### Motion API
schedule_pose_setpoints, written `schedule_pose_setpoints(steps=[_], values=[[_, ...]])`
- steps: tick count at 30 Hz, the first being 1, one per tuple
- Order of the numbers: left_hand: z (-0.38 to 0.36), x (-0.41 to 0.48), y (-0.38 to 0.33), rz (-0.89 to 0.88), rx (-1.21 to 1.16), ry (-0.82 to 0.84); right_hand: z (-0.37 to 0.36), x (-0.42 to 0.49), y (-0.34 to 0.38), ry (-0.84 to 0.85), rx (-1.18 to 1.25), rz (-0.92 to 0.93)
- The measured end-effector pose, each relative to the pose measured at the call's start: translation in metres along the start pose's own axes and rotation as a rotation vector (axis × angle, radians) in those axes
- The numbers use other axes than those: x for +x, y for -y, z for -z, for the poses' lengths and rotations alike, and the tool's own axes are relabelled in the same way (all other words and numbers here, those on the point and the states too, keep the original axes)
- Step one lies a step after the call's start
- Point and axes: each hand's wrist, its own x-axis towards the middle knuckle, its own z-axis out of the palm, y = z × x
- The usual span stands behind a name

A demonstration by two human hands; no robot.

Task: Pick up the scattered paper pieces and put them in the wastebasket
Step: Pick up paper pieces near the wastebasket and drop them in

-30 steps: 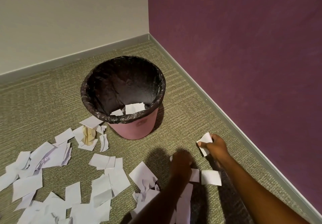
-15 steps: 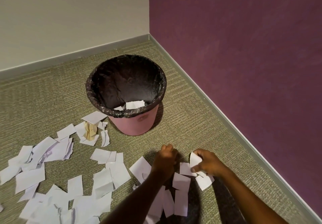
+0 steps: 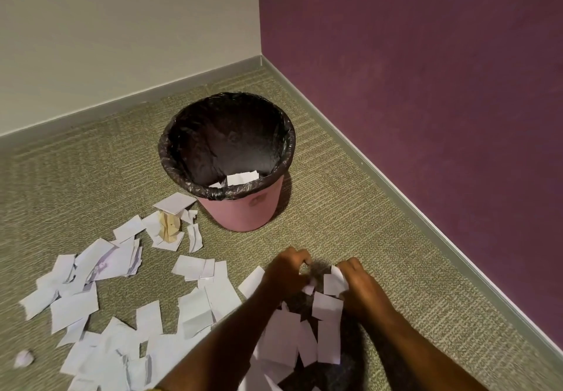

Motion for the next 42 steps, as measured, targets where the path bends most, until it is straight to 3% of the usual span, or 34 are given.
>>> schedule_pose_setpoints(steps=[3,8,12,17,22,25,30,35,38,42], values=[[-0.004,-0.016,-0.009,-0.094,0.210,0.077,0.005,0.004,0.003,-0.007,-0.055,-0.023],[-0.012,-0.023,-0.012,-0.110,0.140,-0.052,0.005,0.004,0.006,-0.014,-0.102,-0.028],[-0.008,-0.025,-0.018,0.010,0.160,0.015,0.002,0.000,0.007,-0.032,-0.036,-0.102],[-0.001,-0.026,-0.026,0.335,-0.197,-0.057,0.013,0.001,0.004,-0.021,0.138,-0.213],[0.023,-0.015,-0.058,0.573,-0.814,-0.083,0.046,0.009,0.025,-0.159,0.894,-0.451],[0.042,0.005,-0.101,0.502,-1.101,-0.077,0.091,0.013,0.053,-0.245,1.219,-0.372],[0.107,0.028,-0.187,0.335,-1.454,-0.272,0.179,0.012,0.114,-0.321,1.507,-0.047],[0.189,0.026,-0.227,0.203,-1.504,-0.539,0.242,0.018,0.181,-0.320,1.498,0.179],[0.233,0.024,-0.220,0.248,-1.498,-0.699,0.261,0.031,0.224,-0.246,1.413,0.216],[0.275,0.008,-0.208,0.355,-1.535,-0.693,0.263,0.048,0.267,-0.078,1.350,0.165]])
